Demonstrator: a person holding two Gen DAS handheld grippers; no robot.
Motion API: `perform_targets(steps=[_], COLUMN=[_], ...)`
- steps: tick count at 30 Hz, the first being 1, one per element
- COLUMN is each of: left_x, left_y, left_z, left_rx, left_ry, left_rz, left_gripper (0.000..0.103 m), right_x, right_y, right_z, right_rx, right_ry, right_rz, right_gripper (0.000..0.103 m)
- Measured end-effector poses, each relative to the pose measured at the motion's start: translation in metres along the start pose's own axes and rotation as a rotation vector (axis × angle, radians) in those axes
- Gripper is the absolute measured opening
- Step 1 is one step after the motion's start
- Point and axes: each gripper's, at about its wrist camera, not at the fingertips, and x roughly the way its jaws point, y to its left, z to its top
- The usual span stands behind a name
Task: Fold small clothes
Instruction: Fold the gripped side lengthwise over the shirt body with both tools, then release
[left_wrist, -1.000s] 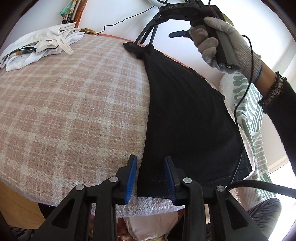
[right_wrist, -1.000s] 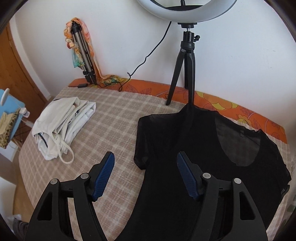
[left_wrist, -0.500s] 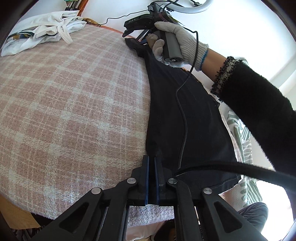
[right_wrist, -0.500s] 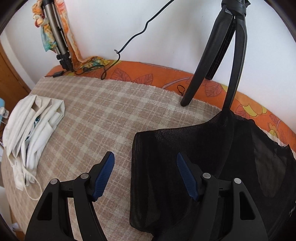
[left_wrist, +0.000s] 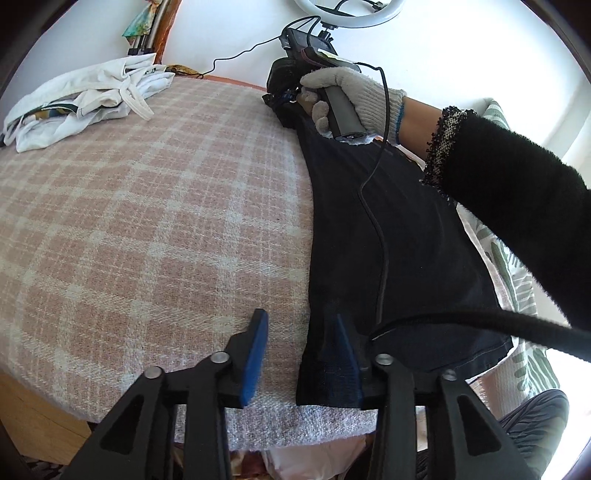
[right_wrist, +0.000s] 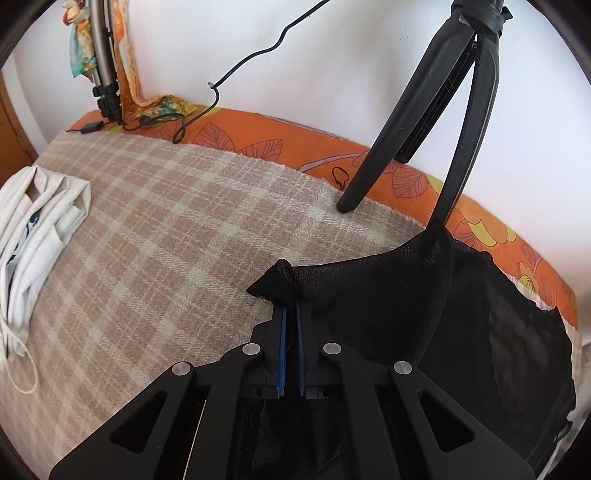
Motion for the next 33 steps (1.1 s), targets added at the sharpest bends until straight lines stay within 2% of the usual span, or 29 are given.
perform_targets(steps=[2,3,4,6,9,11,16,20,26,29,33], left_x=[0.000,0.001,0.002,0.005,0.010,0.006,-0.008,-0.003,0.017,0.031,0.041], left_y=[0.001,0.003,0.004,0.004,0.006,0.005,-0.019,-0.047,-0.096,-0.112,-0.127], left_z=[0.000,0.000,-0.001,-0.001,-0.001,0.003,0.013,0.015,0.007,0.000,-0.003], left_rx=[0.010,0.013,0.020,0.028,-0.026,-0.030,0.051,0.106,0.193,0.210,0.232], left_ry=[0.000,0.003,-0.002,0.015,0.043,0.039,0.001,0.016,0.062,0.097,0.112], left_rz=[0.012,0.014,0.021,-0.004,-0.095,-0.127,-0.155,-0.175,-0.210,-0.215,-0.207], left_gripper=[0.041,0.031,0.026,0.000,0.000,0.000,0.000,0.000,0.000,0.000,0.000], right_x=[-0.001,-0.001,-0.001,-0.002,-0.007,-0.012,-0.033,-0.057,-0.071,-0.064,-0.055], right_y=[-0.003,-0.005,-0.007,-0.010,-0.019,-0.027,-0.054,-0.083,-0.137,-0.164,-0.179], right_z=[-0.002,-0.002,-0.001,0.001,0.002,0.000,-0.003,-0.011,-0.034,-0.050,-0.059], right_rx=[0.005,0.012,0.018,0.026,0.055,0.075,0.125,0.152,0.221,0.289,0.292], right_ry=[-0.004,-0.004,-0.006,-0.014,-0.036,-0.055,-0.113,-0.170,-0.197,-0.172,-0.150], right_rz=[0.007,0.011,0.013,0.019,0.047,0.071,0.116,0.129,0.074,0.042,-0.015], right_gripper=[0.003,0.002,0.002,0.002,0.002,0.002,0.002,0.002,0.002,0.002,0.002])
